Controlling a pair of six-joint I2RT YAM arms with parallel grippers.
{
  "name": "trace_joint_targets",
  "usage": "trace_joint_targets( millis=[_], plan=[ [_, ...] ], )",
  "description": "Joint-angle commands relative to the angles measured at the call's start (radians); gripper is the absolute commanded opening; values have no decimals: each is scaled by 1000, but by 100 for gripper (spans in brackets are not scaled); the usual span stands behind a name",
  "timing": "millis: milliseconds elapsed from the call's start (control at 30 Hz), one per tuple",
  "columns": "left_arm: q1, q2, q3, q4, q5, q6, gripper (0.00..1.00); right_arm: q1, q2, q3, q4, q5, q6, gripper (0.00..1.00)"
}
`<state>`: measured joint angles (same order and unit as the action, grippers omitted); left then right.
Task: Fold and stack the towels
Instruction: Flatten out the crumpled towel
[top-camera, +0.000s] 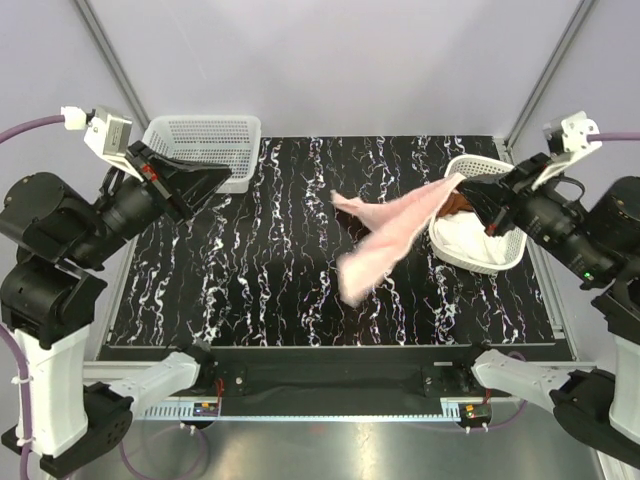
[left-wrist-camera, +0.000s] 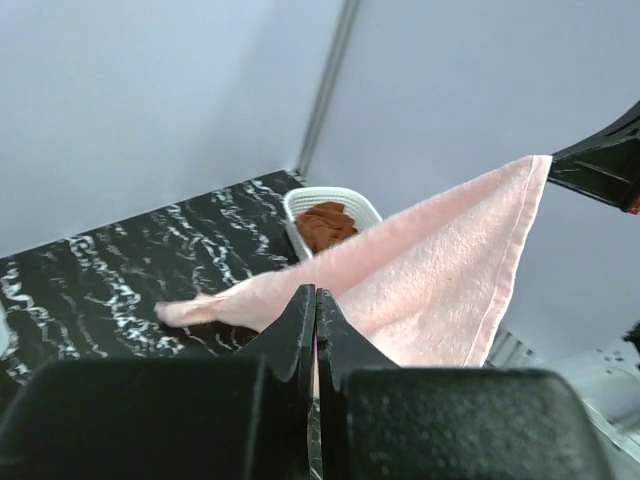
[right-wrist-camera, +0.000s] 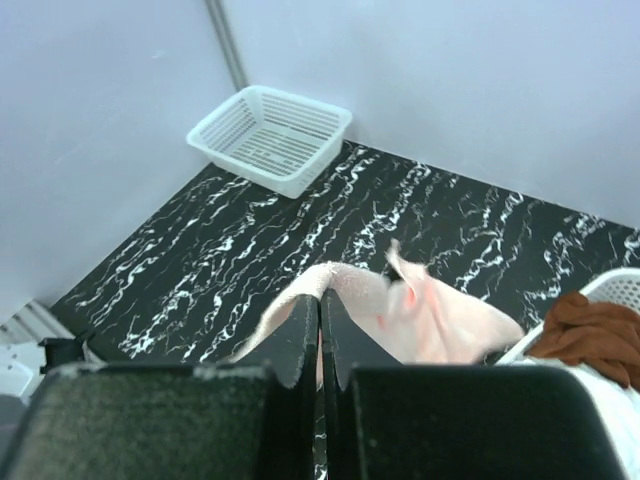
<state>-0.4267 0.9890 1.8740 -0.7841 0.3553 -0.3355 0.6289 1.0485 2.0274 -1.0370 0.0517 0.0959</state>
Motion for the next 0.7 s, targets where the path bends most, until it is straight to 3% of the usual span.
trace_joint_targets(
  millis=[0,67,133,167,333,400,567,667],
  plan=[
    [2,23,27,49,118,-48,0,2,-19,-30,84,-122,-62,0],
    [2,25,-8,60,134,-54,0,0,-10,-26,74,-112,-52,0],
    [2,17,-161,80,149,-13,0,2,11,-70,66,-116,-32,0],
    [3,17,-229,82,127,9,14,0,15,-102,72,-118,3,0],
    [2,-47,-676,251,67,-48,43,0,39,-442,266,-187,143,0],
    [3,-102,-777,353,-2,-121,52,2,88,-559,346,-235,223,0],
    [3,-139,-970,387,-218,-204,56,2,366,-593,563,-260,370,0],
    [3,-133,-1084,484,-190,-244,57,2,569,-459,577,-243,403,0]
  ],
)
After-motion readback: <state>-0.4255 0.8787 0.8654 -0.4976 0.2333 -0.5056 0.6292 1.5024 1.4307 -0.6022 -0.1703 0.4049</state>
